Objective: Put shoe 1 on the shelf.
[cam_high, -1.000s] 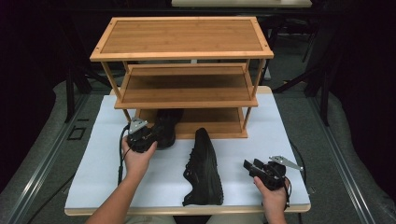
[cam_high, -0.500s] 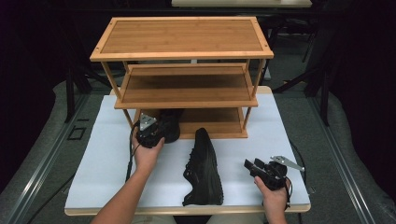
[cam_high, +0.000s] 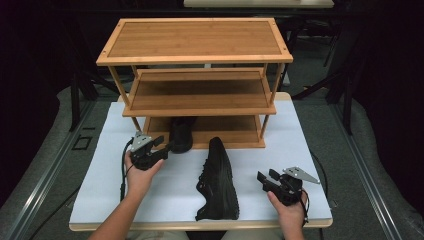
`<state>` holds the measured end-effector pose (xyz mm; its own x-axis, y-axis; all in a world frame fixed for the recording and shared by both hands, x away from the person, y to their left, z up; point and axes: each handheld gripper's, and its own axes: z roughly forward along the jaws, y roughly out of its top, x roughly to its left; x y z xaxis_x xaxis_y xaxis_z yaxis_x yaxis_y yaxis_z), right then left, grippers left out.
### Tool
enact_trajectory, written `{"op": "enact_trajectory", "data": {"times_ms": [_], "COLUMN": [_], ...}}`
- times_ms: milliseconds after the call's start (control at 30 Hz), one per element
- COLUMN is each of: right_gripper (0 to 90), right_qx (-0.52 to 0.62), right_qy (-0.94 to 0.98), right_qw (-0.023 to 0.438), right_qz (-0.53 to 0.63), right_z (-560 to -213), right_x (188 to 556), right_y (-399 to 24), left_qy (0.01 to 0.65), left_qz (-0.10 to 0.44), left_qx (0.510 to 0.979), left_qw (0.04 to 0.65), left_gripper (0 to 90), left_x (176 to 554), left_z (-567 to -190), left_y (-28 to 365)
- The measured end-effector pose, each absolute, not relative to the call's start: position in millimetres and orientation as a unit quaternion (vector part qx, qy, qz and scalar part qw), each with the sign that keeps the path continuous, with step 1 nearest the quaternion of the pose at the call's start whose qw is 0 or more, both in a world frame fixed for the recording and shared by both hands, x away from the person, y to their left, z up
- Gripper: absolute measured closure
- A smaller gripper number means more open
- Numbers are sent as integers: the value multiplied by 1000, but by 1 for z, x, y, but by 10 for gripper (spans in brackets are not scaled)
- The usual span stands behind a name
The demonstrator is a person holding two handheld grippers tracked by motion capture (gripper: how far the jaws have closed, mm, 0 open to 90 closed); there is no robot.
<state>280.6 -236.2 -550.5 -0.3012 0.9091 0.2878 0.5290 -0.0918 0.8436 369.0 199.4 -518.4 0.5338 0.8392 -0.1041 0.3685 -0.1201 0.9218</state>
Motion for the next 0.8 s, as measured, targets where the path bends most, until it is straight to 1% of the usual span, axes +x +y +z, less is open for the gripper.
{"op": "enact_trajectory", "data": {"times_ms": [67, 200, 400, 533, 567, 667, 733, 800], "right_gripper": [458, 445, 456, 454, 454, 454, 454, 451], "right_qx": [550, 538, 510, 497, 489, 484, 474, 468], "right_qy": [655, 662, 681, 695, 700, 705, 708, 712], "right_qw": [195, 204, 215, 211, 205, 219, 210, 207], "right_qz": [479, 480, 480, 475, 478, 470, 480, 481], "right_z": [-547, -542, -527, -518, -516, -509, -506, -505], "right_x": [279, 278, 275, 270, 268, 264, 263, 263], "right_y": [-233, -223, -207, -195, -192, -183, -178, -173], "left_qy": [421, 414, 424, 431, 437, 448, 449, 449], "left_qz": [232, 234, 220, 228, 222, 207, 197, 200], "left_qx": [718, 713, 719, 718, 716, 707, 707, 709], "left_qw": [504, 516, 505, 496, 497, 507, 510, 505], "left_gripper": [469, 462, 455, 453, 446, 440, 434, 430], "left_x": [361, 346, 330, 323, 323, 323, 324, 324], "left_z": [-521, -526, -530, -533, -534, -536, -538, -539], "left_y": [209, 232, 256, 264, 265, 267, 267, 266]}}
